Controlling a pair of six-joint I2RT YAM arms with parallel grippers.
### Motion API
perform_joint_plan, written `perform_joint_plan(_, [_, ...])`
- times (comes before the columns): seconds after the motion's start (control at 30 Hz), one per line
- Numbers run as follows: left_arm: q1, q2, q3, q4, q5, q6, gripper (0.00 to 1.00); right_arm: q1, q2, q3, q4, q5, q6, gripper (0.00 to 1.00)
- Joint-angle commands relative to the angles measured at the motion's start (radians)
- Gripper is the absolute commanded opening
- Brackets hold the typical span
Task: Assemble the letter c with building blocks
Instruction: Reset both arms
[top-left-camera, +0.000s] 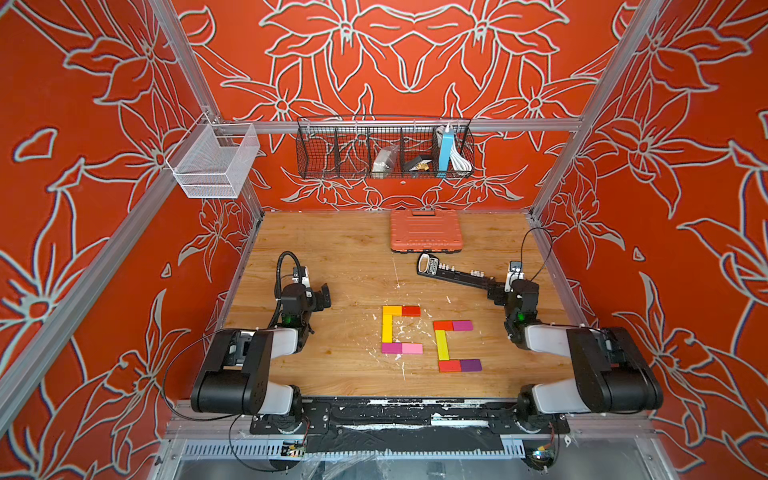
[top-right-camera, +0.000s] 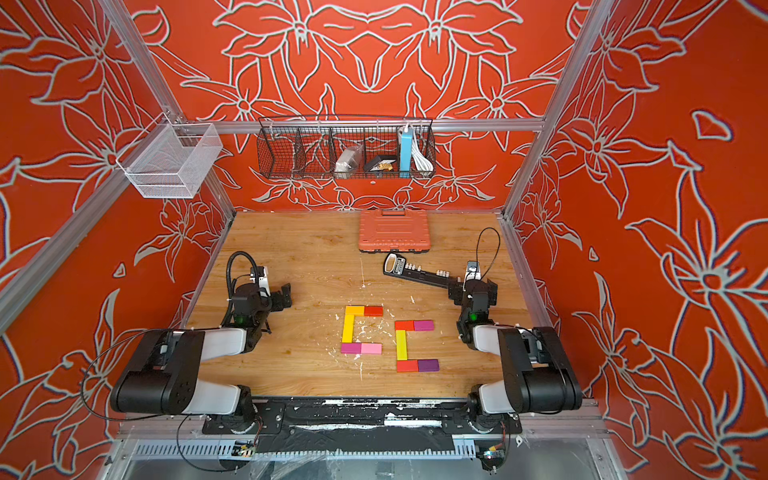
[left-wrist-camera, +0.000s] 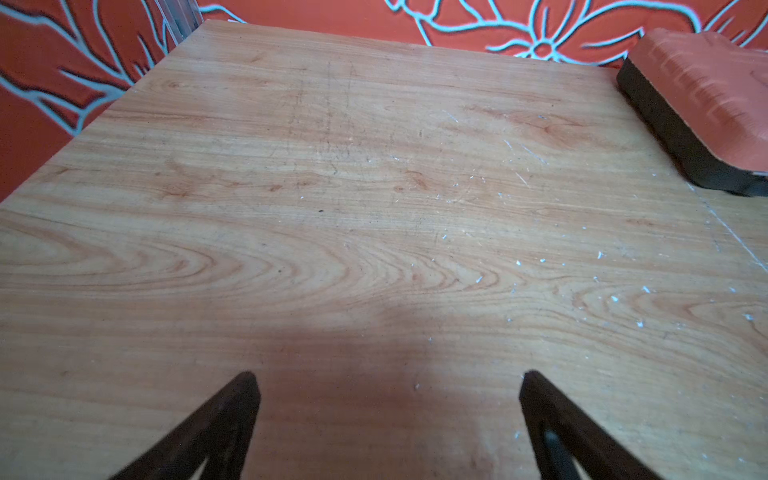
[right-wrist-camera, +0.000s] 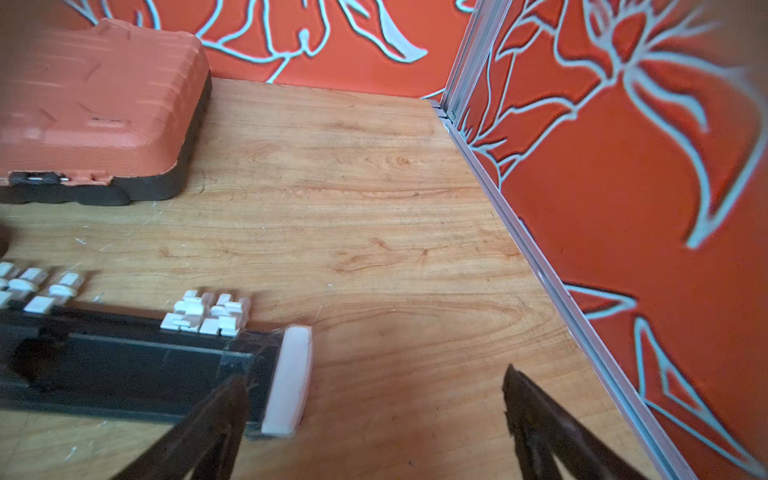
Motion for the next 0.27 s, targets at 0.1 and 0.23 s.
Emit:
perform_joint_plan(0.1, [0.007,-0.001,0.018,0.029,0.013,0.019,0.98,-0.009,0.013,0.014,-0.01,-0.024,0.001,0.98])
perform_joint_plan(0.23, [0.009,0.0,0.018,0.029,0.013,0.019,0.98,-0.013,-0.004,-0.003,0.007,-0.03,0.0,0.98])
